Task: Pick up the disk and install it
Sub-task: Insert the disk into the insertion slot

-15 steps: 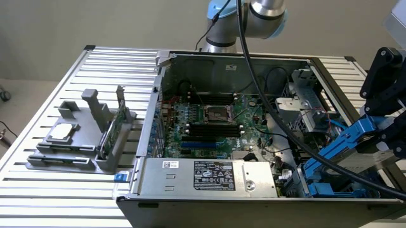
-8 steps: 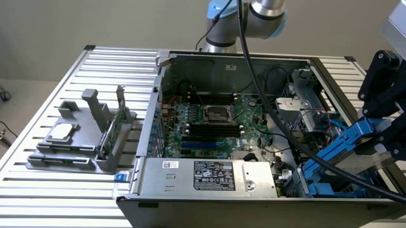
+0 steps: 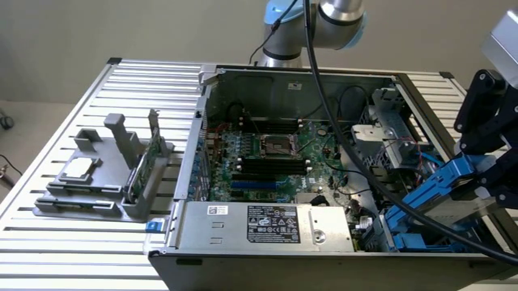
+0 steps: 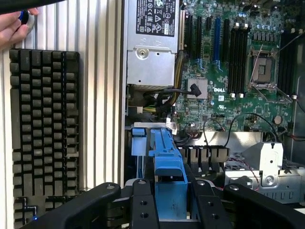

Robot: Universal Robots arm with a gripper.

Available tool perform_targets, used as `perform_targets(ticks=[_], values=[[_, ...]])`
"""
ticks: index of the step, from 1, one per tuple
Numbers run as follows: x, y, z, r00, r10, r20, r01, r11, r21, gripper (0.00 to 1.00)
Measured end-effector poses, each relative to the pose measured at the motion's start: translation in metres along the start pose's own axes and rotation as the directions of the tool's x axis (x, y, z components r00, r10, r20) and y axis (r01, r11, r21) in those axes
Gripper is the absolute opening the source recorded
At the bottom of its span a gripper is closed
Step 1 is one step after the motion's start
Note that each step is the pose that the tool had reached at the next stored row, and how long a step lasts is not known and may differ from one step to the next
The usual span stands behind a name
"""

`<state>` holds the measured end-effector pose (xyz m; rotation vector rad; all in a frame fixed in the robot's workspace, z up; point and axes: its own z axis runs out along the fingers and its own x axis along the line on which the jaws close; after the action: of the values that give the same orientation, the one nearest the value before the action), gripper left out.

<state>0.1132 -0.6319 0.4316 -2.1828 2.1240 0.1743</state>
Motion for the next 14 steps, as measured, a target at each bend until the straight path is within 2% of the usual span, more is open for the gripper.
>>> perform_targets(ticks=[14], values=[[0.002,-0.0010,0.0137,0.9999,-0.016,0.0049,0.016,0.9999,-0.0021,0.33]])
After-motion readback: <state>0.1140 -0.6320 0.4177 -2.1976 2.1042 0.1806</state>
